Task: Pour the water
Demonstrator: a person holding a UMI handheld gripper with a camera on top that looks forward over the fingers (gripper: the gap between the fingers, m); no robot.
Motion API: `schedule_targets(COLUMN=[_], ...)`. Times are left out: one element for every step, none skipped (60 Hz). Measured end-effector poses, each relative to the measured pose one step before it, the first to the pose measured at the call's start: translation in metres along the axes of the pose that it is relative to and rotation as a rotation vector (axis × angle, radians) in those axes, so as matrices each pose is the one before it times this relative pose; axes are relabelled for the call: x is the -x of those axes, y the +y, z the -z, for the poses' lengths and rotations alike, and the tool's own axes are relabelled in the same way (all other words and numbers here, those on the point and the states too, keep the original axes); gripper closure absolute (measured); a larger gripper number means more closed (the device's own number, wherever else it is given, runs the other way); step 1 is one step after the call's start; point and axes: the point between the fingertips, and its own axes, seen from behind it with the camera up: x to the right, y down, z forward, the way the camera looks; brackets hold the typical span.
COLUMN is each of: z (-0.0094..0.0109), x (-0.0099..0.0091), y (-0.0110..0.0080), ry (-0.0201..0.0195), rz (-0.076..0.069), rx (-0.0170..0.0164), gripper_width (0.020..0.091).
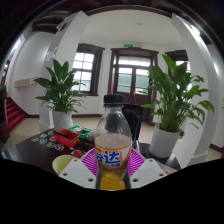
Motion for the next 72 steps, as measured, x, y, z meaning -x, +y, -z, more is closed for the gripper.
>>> schedule_targets(z=[-0.00081,0.0006,-0.00223,-0.00177,-0.00185,-0.00156,-0.00172,-0.00131,-0.00138,-0.00131,0.00014,-0.00078,-0.00155,-0.00129,-0.0014,-0.00053,0.00048,0.00059,0.0012,0.00085,0.00066,0.00132,0.00104,0.00089,0.00064,0.00054,-0.00019,0.00073,0.00013,0.00016,0.00013,0.00004,-0.00007,-0.00012,-0.00071,0.00024,0.0002,0.00006,0.00034,0.00044,0.00017,0.00049,0.00153,0.00128,0.00152,0.00224,0.00255,0.00308,0.00351,0.00394,0.00459,0.00498,0.00495,0.00532,0.00592,0.00574,0.00689,0.00624,0.00648,0.00663,0.00669,0.00683,0.00685,0.00695,0.00721,0.0069,0.00674,0.00664,0.00611,0.00591,0.00569,0.0058], x=[-0.0021,0.00345,-0.00196,0.00045,-0.00094,0.0001,-0.00013,0.00029,0.00008,0.00012,0.00313,-0.00009,-0.00053,-0.00138,-0.00163,-0.00014,-0.00129,-0.00189,-0.00052,0.00224,-0.00137,-0.00052,-0.00026,-0.00031,-0.00041,-0.00022,0.00037,-0.00125,-0.00038,-0.00023,-0.00009,0.00001,-0.00005,-0.00018,0.00041,-0.00028,-0.00022,0.00005,-0.00041,-0.00093,0.00076,-0.00074,-0.00055,-0.00017,0.00028,0.00079,0.00095,0.0011,0.00081,0.0006,-0.00035,0.00006,0.00009,0.00068,0.00088,0.00081,0.00052,0.00115,0.00111,0.00074,0.0009,0.0002,-0.00003,0.00003,0.00037,0.00079,-0.00059,-0.00076,-0.00085,-0.00005,0.00036,0.00104], y=[0.00228,-0.00106,0.00339,0.00259,0.00323,0.00259,0.0027,0.00251,0.00222,0.00244,0.0017,0.00327,0.00347,0.00438,0.00512,-0.00458,-0.0001,0.00245,-0.0021,0.00074,-0.00032,-0.00027,0.00037,-0.00035,0.00053,0.00006,-0.00076,0.00039,-0.00007,0.00039,-0.00021,0.00007,0.00008,-0.00006,-0.00018,-0.00027,-0.00009,0.00006,0.00059,0.00029,0.00224,0.00195,0.00155,0.00148,0.00092,0.00047,0.00062,0.00036,0.00053,0.00093,0.00157,0.00145,0.00174,0.00189,0.00205,0.00193,0.00228,0.00285,0.00233,0.00216,0.00216,0.0025,0.0024,0.00199,0.0012,-0.00006,0.00016,0.0003,0.00069,0.00052,0.00005,-0.00014], ry=[0.00237,0.00685,0.00079,0.00314,-0.00163,-0.00385,-0.00489,-0.00448,-0.0045,-0.00496,-0.00204,-0.00317,0.00035,0.00256,0.00331,-0.00093,0.00354,0.00714,0.00137,0.00368,0.00367,0.00327,0.00194,0.00245,0.00241,0.00082,0.00219,0.00255,0.00075,0.00116,0.00052,0.00083,0.00173,0.00235,0.00164,0.00192,0.00052,0.00061,0.00178,0.00407,0.00574,0.00458,0.00509,0.00379,0.00154,0.00043,-0.001,-0.00138,-0.00115,-0.00024,0.00056,0.00193,0.00191,0.00196,0.00153,0.00197,0.00327,0.00322,0.0036,0.00421,0.00548,0.00768,0.01017,0.01071,0.00827,0.00691,0.0091,0.01445,0.016,0.01302,0.00917,0.00625], rz=[-0.0048,-0.0027,-0.0013,-0.0048,-0.0049,-0.0067,-0.0092,-0.0103,-0.0101,-0.0078,-0.0033,-0.0027,-0.0006,0.0019,0.004,-0.0002,-0.0003,0.001,-0.0036,-0.0038,-0.0021,-0.0018,-0.0026,-0.002,-0.0009,-0.0018,-0.001,-0.0017,-0.0025,-0.0016,-0.0004,-0.0001,-0.0016,-0.0021,-0.0009,0.0001,0.0006,0.0002,-0.0011,-0.0024,-0.0046,-0.007,-0.0082,-0.0093,-0.0092,-0.0086,-0.007,-0.0059,-0.0047,-0.0043,-0.0041,-0.0035,-0.003,-0.0021,-0.0005,0.0007,0.0016,0.0028,0.003,0.0027,0.0022,0.001,-0.0004,-0.0019,-0.0017,-0.0002,0.0008,0.0002,0.0015,0.0035,0.0064,0.0071], rx=[-0.00567,-0.00288,-0.00491,-0.00474,-0.00089,0.0009,0.00047,-0.0003,-0.00131,-0.00055,0.00051,0.00181,0.00373,0.0055,0.0068,-0.0288,-0.0082,0.00619,-0.01064,0.00427,-0.00376,-0.00493,-0.00355,-0.00566,-0.00172,-0.00181,0.00091,0.0014,-0.0003,0.00121,-0.00094,-0.00031,0.00085,-0.0004,0.00169,0.00075,0.00062,0.00093,0.0026,0.00364,0.00573,0.00866,0.00817,0.00578,0.003,0.00244,0.0023,0.00163,0.001,0.001,0.00302,0.00304,0.00339,0.00289,0.00186,0.0018,0.00378,0.00333,0.00319,0.00308,0.00358,0.00511,0.00506,0.00448,0.0017,-0.00216,-0.00407,-0.00085,0.00169,0.00185,0.00106,-0.00109], gripper_width=[0.077,0.0771,0.077,0.077,0.0771,0.0772,0.0772,0.0771,0.0771,0.0771,0.0772,0.0771,0.077,0.077,0.0749,0.0766,0.0763,0.0761,0.0764,0.0764,0.0765,0.0765,0.0765,0.0766,0.0766,0.0767,0.0762,0.0753,0.0752,0.0743,0.0731,0.0714,0.0679,0.0676,0.0657,0.0637,0.0628,0.0617,0.0607,0.0596,0.0583,0.0565,0.0537,0.0507,0.047,0.0446,0.0425,0.0401,0.0382,0.0366,0.0351,0.0337,0.0329,0.0321,0.0313,0.0311,0.0306,0.0302,0.0296,0.0291,0.0287,0.0283,0.0283,0.0284,0.0282,0.0281,0.028,0.0279,0.0282,0.0282,0.028,0.0278])
